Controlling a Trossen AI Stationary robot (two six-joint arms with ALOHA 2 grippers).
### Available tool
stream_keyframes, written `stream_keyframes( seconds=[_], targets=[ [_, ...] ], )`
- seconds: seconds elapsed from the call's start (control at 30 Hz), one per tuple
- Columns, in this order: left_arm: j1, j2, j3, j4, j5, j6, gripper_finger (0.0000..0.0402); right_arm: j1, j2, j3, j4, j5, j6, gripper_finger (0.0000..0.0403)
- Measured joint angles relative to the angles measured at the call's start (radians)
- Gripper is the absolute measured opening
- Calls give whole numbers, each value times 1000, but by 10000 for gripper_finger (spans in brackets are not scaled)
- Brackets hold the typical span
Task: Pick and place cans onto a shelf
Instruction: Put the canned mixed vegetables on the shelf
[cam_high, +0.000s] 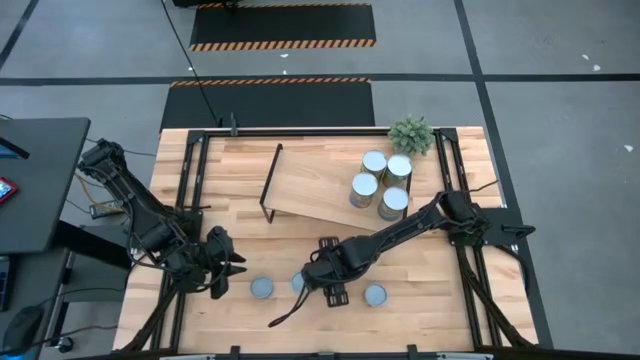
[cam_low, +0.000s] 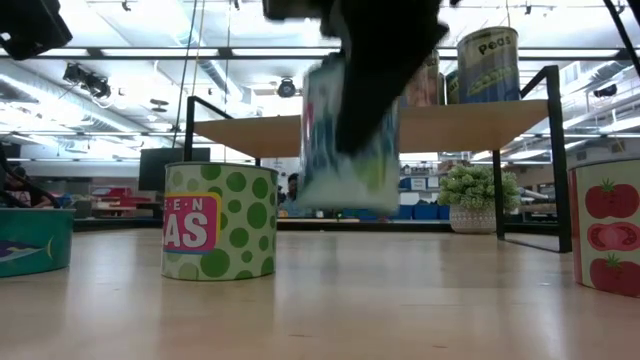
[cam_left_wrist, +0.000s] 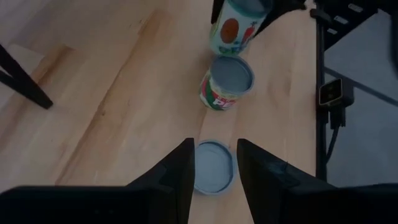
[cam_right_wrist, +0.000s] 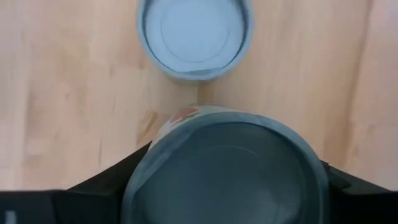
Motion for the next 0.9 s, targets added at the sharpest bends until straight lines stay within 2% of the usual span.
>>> stream_keyframes(
  seconds=[0.13,0.3,0.43,0.73,0.9],
  targets=[
    [2,0,0,-4,-21,-11,141,-9,-22,63,-70,-5,-4,283],
    [32,0,0,-10,-20,-1,186,-24,-33,213,-174,-3,-19,283],
    [59,0,0,-1,-20,33,206,-47,-34,325,-239,-3,-54,283],
    [94,0,0,-1,14,36,198,-154,-34,507,-416,0,-111,282],
    [95,0,0,-1,46,35,195,-238,-43,535,-442,-7,-147,282]
  ],
)
